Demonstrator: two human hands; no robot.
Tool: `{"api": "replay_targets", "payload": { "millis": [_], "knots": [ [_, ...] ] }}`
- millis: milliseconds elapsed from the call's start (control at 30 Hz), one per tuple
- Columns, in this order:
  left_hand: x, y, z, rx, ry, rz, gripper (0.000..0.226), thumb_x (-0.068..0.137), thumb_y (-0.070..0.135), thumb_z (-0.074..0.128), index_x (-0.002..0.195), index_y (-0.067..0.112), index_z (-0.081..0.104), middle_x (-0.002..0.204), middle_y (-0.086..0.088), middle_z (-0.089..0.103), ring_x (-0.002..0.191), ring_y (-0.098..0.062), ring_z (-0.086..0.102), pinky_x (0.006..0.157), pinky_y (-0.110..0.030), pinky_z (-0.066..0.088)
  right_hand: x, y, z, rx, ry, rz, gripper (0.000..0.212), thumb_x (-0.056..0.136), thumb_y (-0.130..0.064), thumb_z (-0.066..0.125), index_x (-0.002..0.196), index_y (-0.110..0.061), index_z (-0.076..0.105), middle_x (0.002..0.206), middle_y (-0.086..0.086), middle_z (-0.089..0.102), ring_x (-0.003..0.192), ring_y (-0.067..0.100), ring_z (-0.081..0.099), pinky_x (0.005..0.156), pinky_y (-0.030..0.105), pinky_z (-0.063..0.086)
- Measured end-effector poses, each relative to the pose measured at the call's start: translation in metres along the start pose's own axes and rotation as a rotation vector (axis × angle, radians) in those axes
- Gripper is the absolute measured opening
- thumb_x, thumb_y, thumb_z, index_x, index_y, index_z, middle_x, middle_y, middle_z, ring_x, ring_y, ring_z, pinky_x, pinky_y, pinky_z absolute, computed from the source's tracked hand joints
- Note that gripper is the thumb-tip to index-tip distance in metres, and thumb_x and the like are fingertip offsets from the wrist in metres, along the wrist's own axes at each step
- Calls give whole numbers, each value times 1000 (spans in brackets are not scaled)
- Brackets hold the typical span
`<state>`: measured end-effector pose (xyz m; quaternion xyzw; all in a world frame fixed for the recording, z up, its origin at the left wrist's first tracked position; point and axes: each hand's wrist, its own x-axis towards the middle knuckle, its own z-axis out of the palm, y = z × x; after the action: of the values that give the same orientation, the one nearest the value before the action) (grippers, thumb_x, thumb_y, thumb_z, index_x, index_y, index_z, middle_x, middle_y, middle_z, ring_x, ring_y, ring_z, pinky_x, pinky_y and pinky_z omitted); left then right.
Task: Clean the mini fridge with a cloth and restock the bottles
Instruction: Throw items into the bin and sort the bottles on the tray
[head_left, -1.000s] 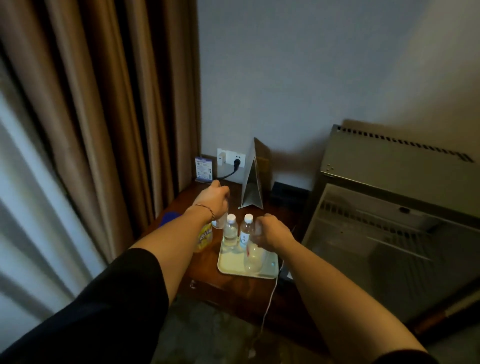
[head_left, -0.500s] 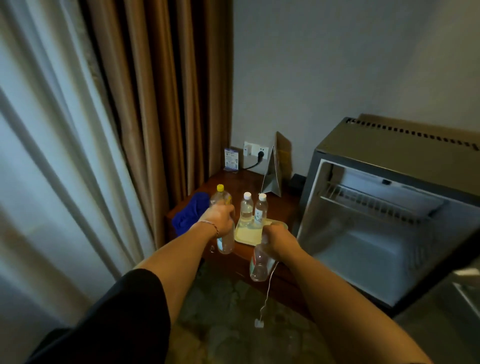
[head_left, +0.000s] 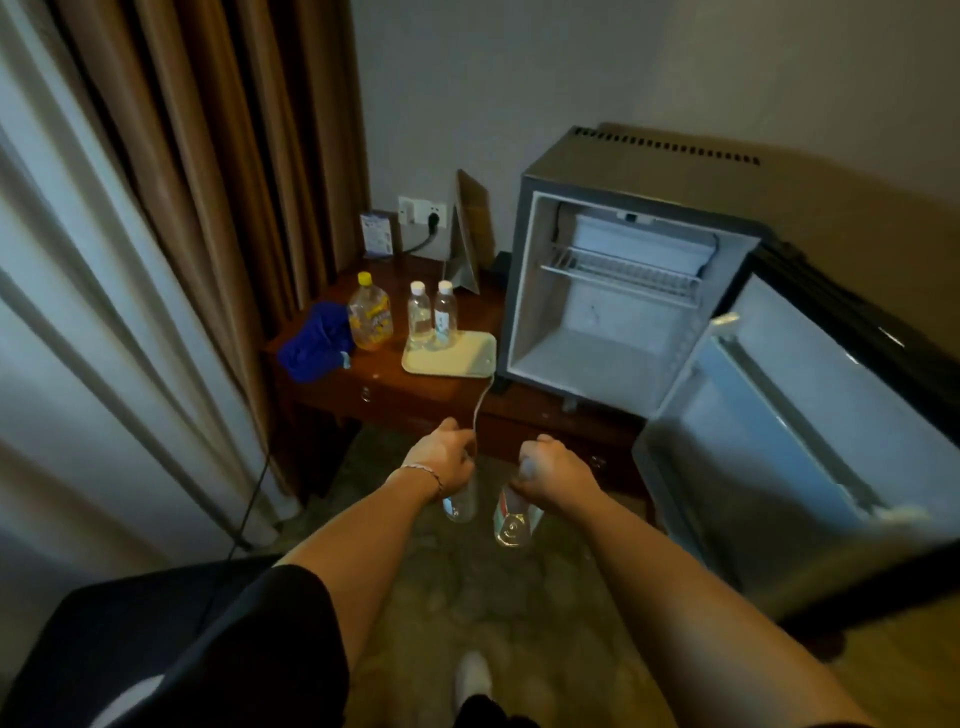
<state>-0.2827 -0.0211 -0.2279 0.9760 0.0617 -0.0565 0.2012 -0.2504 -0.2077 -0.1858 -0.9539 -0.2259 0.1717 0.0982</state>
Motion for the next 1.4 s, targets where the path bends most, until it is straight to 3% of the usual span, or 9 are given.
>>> {"api": "replay_targets", "payload": {
  "millis": [500,633,733,900,1133,1300,1400],
  "knots": [
    [-99,182,115,46,-135,242,24,91,25,59,114,19,61,119,-4,44,96,-29,62,86,-38,52,-175,133,42,56,27,160,29,87,-40,66,108,-20,58,115,1,51,102,23,59,91,42,53],
    [-125,256,145,17,-162,288,20,91,25,62,110,20,62,116,-2,45,89,-23,59,87,-34,51,-226,190,48,88,33,224,34,87,-39,67,115,-21,60,120,1,53,103,22,61,90,43,55],
    [-143,312,170,5,-189,327,20,90,23,63,110,21,63,118,-2,47,96,-24,60,92,-38,52,-269,243,46,116,52,231,41,88,-35,69,125,-21,58,125,2,54,109,24,60,93,38,52],
    [-161,398,215,50,-246,407,29,91,24,57,118,19,62,126,-8,50,103,-32,59,93,-41,51,-337,334,31,102,38,302,30,89,-33,63,114,-17,62,120,9,58,105,28,60,88,44,55],
    [-157,516,258,24,-242,464,17,93,24,58,110,28,59,118,1,45,91,-19,50,76,-30,44,-398,448,15,143,138,449,31,87,-38,69,111,-20,62,117,3,58,102,22,60,87,38,56],
    [-123,575,279,36,-263,513,19,93,23,58,111,24,61,123,-1,47,101,-23,57,90,-34,50,-409,506,4,232,195,535,31,84,-30,73,113,-22,65,123,1,57,106,20,59,88,37,55],
    [-91,606,296,67,-278,562,20,93,24,55,112,23,63,124,-2,48,103,-25,57,89,-33,49,-404,544,-2,296,208,572,23,85,-28,74,105,-26,62,118,-1,59,94,13,57,77,27,51]
  ]
}}
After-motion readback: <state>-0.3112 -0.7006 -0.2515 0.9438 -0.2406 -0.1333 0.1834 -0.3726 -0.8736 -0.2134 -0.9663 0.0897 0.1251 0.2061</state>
